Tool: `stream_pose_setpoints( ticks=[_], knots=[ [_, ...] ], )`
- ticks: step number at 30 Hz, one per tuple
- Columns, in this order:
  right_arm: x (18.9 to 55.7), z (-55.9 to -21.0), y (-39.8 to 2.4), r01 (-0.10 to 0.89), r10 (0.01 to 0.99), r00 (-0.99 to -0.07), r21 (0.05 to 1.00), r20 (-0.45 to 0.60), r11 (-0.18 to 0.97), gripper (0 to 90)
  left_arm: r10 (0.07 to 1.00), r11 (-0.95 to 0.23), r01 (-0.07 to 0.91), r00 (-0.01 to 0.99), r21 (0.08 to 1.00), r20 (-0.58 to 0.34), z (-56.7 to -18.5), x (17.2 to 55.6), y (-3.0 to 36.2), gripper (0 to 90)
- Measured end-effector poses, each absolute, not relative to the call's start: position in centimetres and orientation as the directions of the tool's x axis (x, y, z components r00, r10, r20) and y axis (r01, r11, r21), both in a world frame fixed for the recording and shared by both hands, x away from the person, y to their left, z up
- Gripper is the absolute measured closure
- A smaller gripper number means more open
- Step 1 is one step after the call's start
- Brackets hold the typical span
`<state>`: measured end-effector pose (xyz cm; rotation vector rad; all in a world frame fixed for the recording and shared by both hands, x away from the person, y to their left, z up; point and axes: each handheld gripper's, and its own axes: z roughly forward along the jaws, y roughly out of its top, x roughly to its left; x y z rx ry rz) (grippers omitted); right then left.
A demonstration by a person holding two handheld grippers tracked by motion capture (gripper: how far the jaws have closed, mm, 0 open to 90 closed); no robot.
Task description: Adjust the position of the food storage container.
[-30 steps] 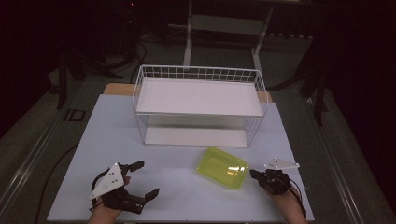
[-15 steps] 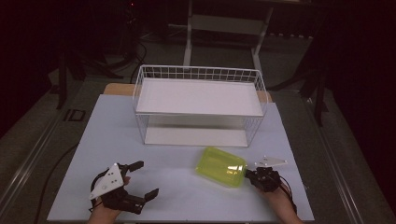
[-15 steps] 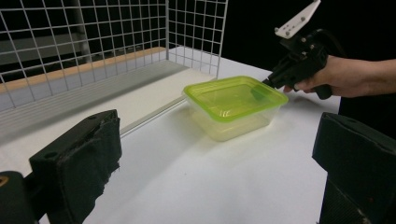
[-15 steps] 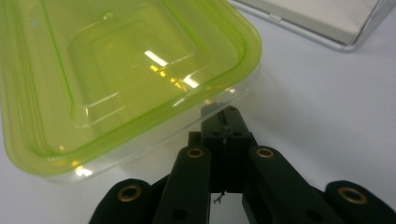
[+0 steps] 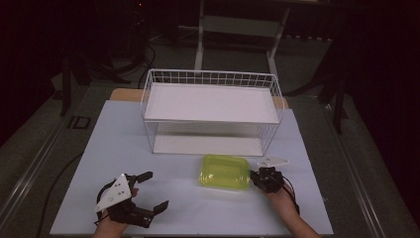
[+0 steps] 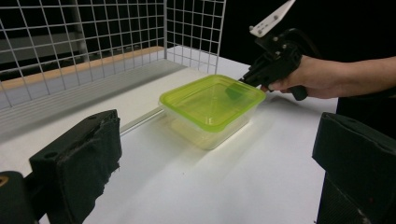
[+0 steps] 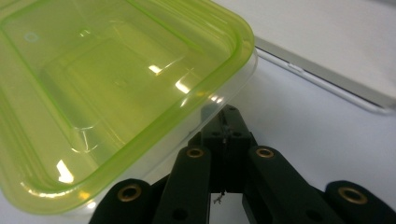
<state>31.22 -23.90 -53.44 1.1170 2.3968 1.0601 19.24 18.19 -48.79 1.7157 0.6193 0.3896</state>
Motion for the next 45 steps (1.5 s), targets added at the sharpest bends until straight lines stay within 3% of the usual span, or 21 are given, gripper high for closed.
stream_pose_setpoints(
  ticks=[7,18,45],
  knots=[
    [31.9,-53.7,-22.6,0.528,0.742,-0.670,0.721,0.029,0.449,90.0,0.593,-0.148,0.195,0.802,0.970,-0.071,-48.8,19.2,18.2,2.0],
    [30.8,-53.5,-24.1,0.542,0.749,-0.662,0.716,0.041,0.440,90.0,0.595,-0.146,0.201,0.800,0.969,-0.077,-48.9,19.2,18.2,2.0],
    [31.9,-53.9,-18.8,0.518,0.684,-0.726,0.707,0.066,0.482,90.0,0.595,-0.149,0.198,0.800,0.969,-0.072,-48.9,19.1,18.3,2.0]
  ],
)
